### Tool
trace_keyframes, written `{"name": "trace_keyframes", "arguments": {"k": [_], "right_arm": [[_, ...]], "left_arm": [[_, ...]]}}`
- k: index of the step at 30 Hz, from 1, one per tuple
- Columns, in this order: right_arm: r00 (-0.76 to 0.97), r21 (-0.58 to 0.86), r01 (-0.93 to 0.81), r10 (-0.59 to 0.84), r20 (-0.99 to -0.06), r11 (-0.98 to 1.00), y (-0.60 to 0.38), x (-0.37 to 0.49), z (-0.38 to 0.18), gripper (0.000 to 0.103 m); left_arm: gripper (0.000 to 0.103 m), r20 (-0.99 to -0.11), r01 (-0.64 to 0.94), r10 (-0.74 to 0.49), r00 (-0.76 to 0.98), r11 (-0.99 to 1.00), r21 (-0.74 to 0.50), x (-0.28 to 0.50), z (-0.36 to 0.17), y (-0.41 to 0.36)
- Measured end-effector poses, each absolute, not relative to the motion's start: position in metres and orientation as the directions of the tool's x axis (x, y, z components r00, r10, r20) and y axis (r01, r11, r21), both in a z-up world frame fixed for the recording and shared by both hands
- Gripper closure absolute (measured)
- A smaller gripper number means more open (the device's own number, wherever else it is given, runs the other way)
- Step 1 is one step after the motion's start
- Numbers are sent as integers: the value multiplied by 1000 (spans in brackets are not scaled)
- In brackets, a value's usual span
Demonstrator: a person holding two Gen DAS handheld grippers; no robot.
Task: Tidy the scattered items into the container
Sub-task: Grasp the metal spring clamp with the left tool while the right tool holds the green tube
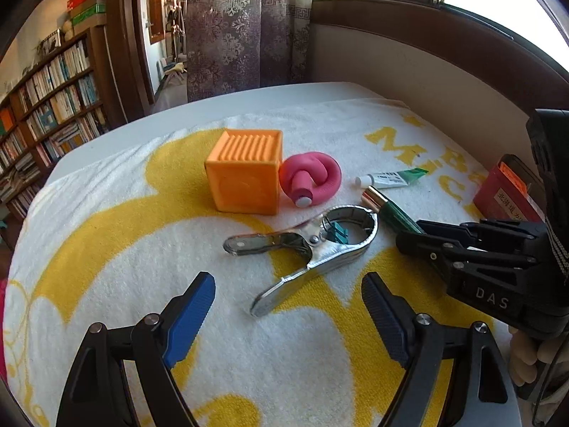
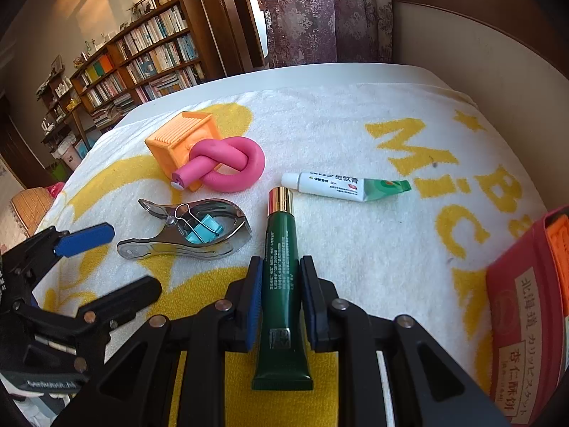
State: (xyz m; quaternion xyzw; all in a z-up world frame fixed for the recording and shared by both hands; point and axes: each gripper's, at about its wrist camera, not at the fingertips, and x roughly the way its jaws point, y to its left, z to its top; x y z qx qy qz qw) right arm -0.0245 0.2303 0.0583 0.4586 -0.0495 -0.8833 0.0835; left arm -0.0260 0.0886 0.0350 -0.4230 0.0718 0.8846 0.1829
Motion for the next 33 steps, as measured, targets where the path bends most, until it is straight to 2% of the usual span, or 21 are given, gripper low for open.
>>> {"name": "trace_keyframes", "arguments": {"k": [3, 8, 11, 14, 18, 23, 26, 30, 33], "right_arm": [[-565, 164, 102, -193, -802, -981, 230, -25, 58, 80], [-564, 169, 102, -197, -802, -980, 231, -26, 58, 80], [-566, 163, 103, -193, -802, -981, 231, -26, 57, 80], [-568, 156, 104, -188, -801, -982, 230, -25, 57, 80], [-570, 150, 105, -183, -801, -983, 230, -25, 57, 80], [-569, 152, 105, -185, -802, -983, 231, -25, 57, 80], [-566, 159, 103, -189, -802, -982, 231, -25, 57, 80], [-566, 157, 102, -187, -803, -982, 230, -25, 58, 80], [-565, 163, 102, -192, -802, -981, 230, -26, 58, 80]], "left_arm": [[17, -763, -429, 239, -601, -901, 56, -35, 38, 93], [17, -757, -592, 295, -584, -792, 148, -36, 40, 112], [17, -774, -652, 288, -563, -730, 204, -39, 32, 124], [17, -809, -687, 304, -503, -709, 160, -48, 20, 128], [16, -811, -664, 329, -483, -742, 94, -56, 15, 124], [16, -793, -665, 308, -526, -730, 159, -34, 19, 128], [16, -825, -744, 373, -424, -663, 83, -12, 19, 140], [16, -789, -772, 371, -490, -604, 196, 15, 23, 156], [16, -782, -733, 365, -506, -659, 167, 0, 27, 150]]}}
